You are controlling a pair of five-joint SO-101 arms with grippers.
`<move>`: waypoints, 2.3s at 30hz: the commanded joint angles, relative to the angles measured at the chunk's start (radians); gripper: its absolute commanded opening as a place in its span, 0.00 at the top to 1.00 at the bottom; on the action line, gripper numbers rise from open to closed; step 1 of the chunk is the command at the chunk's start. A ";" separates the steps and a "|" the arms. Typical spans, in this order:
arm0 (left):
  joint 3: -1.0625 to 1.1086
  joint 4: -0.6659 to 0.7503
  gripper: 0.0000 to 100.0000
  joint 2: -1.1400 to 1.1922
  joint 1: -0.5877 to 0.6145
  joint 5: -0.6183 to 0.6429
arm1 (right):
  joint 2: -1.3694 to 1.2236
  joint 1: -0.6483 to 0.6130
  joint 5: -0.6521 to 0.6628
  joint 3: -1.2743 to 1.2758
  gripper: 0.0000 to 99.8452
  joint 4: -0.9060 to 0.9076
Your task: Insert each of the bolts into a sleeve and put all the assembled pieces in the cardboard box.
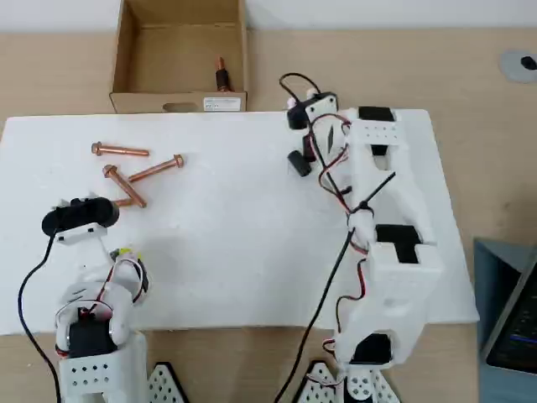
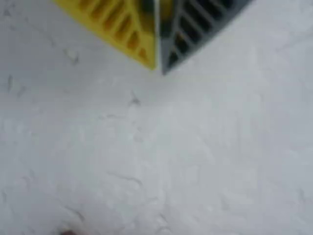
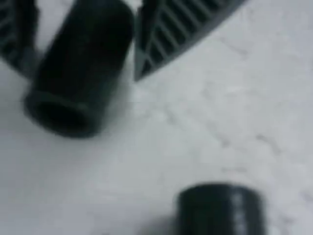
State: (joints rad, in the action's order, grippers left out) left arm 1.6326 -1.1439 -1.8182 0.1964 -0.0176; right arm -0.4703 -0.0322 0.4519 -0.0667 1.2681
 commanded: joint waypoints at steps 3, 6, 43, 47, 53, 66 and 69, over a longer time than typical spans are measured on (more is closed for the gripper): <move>-0.008 0.018 1.00 -0.007 0.009 -0.003 | -0.070 -0.001 0.008 -0.047 0.91 -0.002; -0.008 0.018 1.00 -0.007 0.009 -0.003 | -0.067 -0.004 0.008 -0.050 0.99 0.014; 0.002 0.068 0.99 -0.005 -0.058 -0.006 | 0.837 -0.076 -0.322 -0.021 0.99 0.520; -0.023 0.068 0.99 -0.004 -0.058 -0.014 | 1.009 -0.076 -0.430 0.073 0.99 0.517; -0.166 0.035 0.87 -0.002 -0.058 -0.041 | 1.283 -0.025 -0.552 0.199 0.99 0.505; -0.574 0.118 0.88 0.524 -0.057 -0.044 | 1.537 0.193 -0.585 0.486 0.99 0.420; -0.704 0.150 0.93 0.739 -0.058 -0.077 | 1.537 0.222 -0.585 0.489 0.99 0.420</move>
State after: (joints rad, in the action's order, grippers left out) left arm 1.0894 -1.0319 -1.2689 0.1458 -0.0621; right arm 1.0518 0.1565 -0.1235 0.4196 1.7162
